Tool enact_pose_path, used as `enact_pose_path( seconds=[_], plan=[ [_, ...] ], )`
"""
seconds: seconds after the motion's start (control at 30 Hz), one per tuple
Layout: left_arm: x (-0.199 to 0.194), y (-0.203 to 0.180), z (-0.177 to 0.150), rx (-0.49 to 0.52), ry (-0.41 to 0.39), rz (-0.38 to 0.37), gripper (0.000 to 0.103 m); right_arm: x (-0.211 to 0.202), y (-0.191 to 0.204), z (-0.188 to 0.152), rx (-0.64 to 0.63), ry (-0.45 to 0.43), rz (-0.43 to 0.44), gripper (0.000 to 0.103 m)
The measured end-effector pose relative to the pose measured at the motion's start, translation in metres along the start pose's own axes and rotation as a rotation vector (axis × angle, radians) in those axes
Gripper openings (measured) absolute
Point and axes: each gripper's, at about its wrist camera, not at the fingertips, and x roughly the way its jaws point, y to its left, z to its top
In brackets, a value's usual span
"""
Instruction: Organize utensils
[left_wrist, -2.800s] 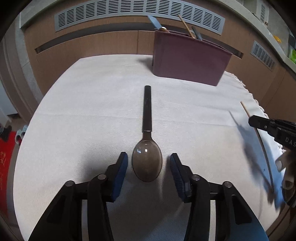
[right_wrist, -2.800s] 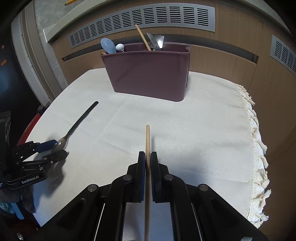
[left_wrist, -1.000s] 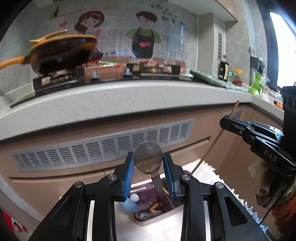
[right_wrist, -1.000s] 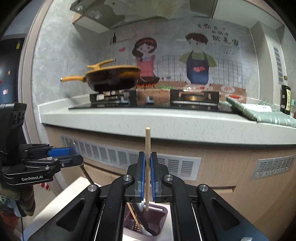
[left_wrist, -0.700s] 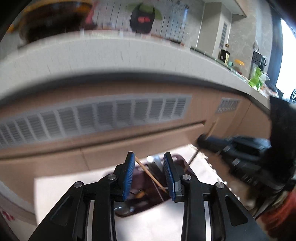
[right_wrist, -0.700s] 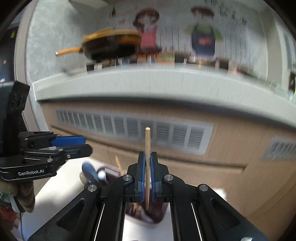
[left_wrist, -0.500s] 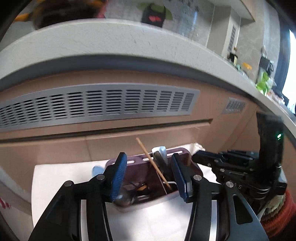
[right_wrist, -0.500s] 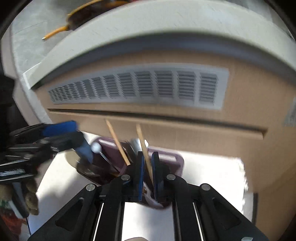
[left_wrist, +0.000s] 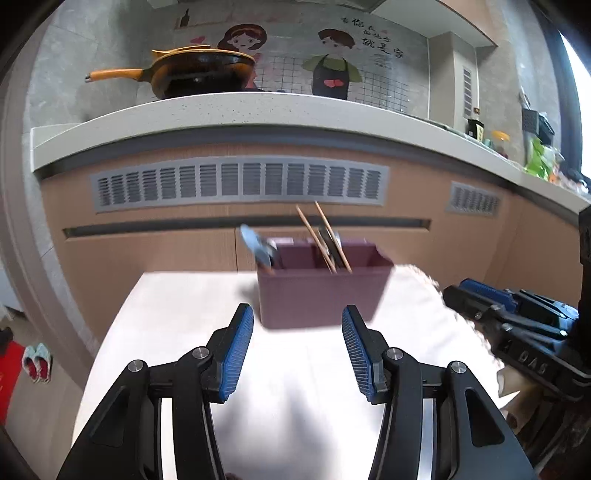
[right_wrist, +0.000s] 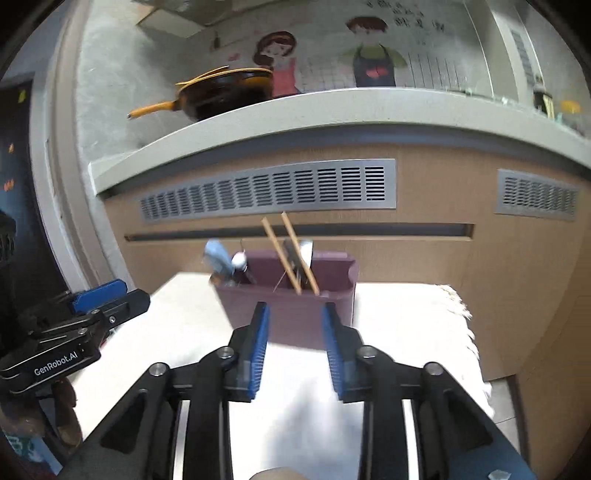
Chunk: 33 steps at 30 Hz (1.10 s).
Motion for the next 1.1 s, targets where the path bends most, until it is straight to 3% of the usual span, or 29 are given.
enact_pose_path(
  seconds=[0.1,0.17,0.4,1.1],
  plan=[
    [-0.018,-0.011,-0.026,0.010,0.040,0.043,0.051,-0.018,0.014,-0.021,0.006,0.049,0.018,0.028],
    [-0.029,-0.014,-0.039,0.005,0.067,0.029,0.051,-0.033,0.019,-0.037,0.040,0.051,0.039,0.028],
    [-0.057,-0.025,-0.056,0.017,0.082,0.026,0.051,-0.067,0.035,-0.076,0.037,0.055,-0.025,0.029],
    [-0.062,-0.017,-0.043,-0.040,0.093,0.042,0.050,-0.084,0.037,-0.068,-0.020,0.028,-0.044,0.028]
  ],
)
